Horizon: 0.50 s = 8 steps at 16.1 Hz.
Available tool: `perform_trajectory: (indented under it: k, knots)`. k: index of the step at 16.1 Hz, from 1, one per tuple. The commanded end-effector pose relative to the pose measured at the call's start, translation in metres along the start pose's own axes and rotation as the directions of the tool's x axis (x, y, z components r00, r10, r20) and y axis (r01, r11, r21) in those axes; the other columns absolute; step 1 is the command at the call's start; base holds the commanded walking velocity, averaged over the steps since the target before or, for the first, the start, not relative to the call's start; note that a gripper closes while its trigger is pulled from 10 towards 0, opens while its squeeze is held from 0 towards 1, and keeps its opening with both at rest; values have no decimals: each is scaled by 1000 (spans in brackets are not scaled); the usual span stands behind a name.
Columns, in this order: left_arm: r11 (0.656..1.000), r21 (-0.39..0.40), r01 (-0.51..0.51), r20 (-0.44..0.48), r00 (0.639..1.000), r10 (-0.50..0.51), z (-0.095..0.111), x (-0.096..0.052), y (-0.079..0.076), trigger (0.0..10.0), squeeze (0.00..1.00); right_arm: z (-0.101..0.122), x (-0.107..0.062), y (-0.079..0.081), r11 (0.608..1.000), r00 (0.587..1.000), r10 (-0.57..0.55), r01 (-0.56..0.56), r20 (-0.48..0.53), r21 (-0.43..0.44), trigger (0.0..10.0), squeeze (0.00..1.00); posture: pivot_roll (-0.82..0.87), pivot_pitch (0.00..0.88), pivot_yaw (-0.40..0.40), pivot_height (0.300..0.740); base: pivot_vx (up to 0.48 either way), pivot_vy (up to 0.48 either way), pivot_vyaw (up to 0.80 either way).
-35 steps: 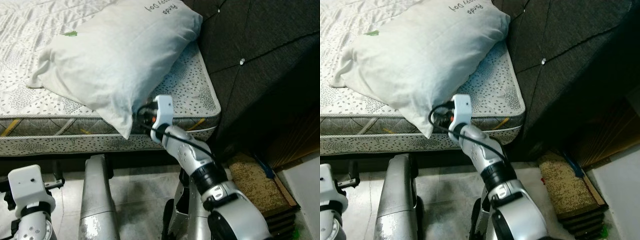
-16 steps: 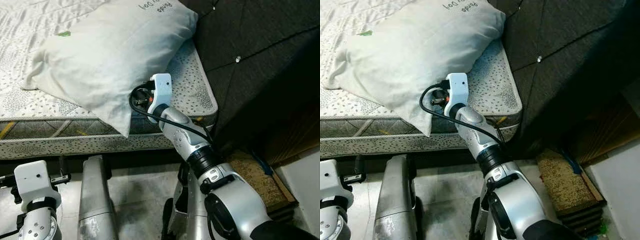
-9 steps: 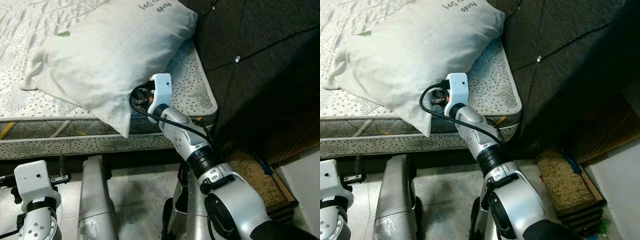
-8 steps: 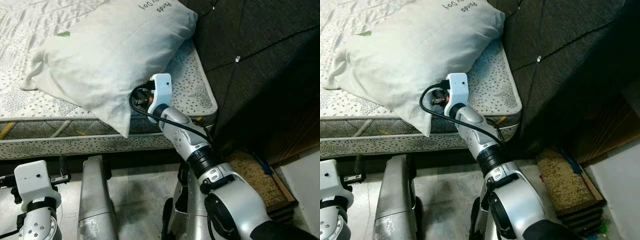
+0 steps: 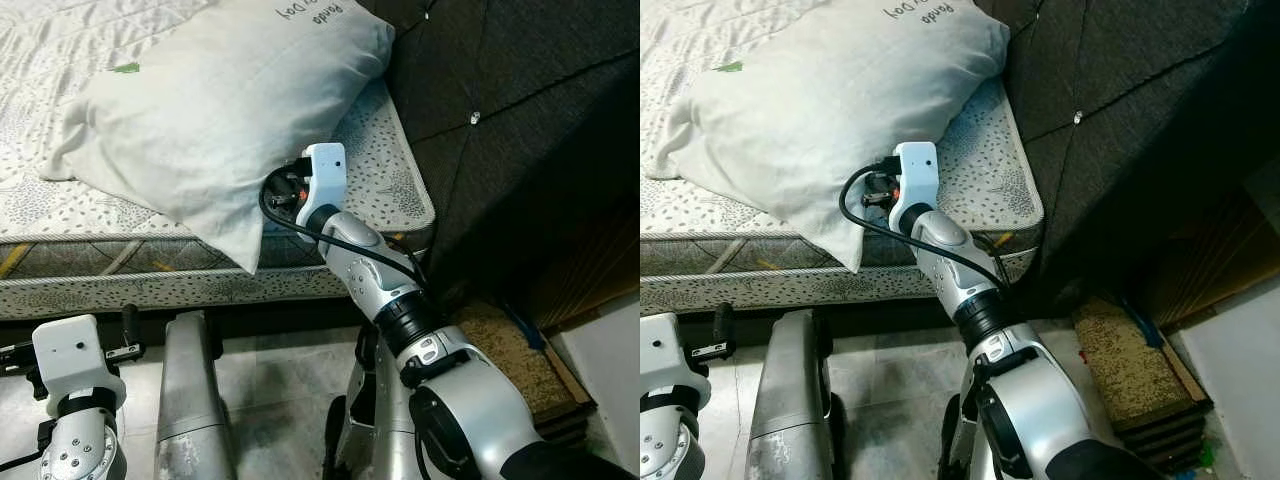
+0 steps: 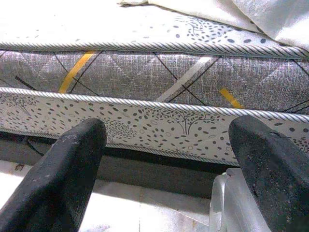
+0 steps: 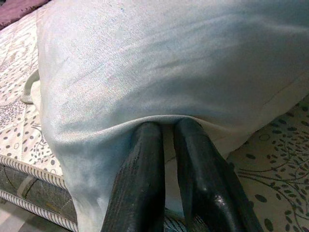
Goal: Clean up the room
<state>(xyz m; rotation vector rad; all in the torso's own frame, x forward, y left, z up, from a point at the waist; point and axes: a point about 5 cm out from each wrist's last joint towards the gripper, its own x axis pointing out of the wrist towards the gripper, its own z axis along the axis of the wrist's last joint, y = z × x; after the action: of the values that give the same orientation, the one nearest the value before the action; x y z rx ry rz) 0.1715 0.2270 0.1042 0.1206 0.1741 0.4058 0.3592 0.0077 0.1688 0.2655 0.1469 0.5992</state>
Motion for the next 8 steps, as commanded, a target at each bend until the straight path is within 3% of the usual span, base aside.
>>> perform_trajectory:
  k: [1,8]
  knots:
    - [1000,11,2,-18,1000,-2,-4,-1,0,10000,0,-19,5,50,987,995,95,-94,-3,134,10000,0,240,153,-122,485,0,0,0]
    - [1000,11,2,-18,1000,-2,-4,-1,0,10000,0,-19,5,50,987,995,95,-94,-3,134,10000,0,240,153,-122,485,0,0,0]
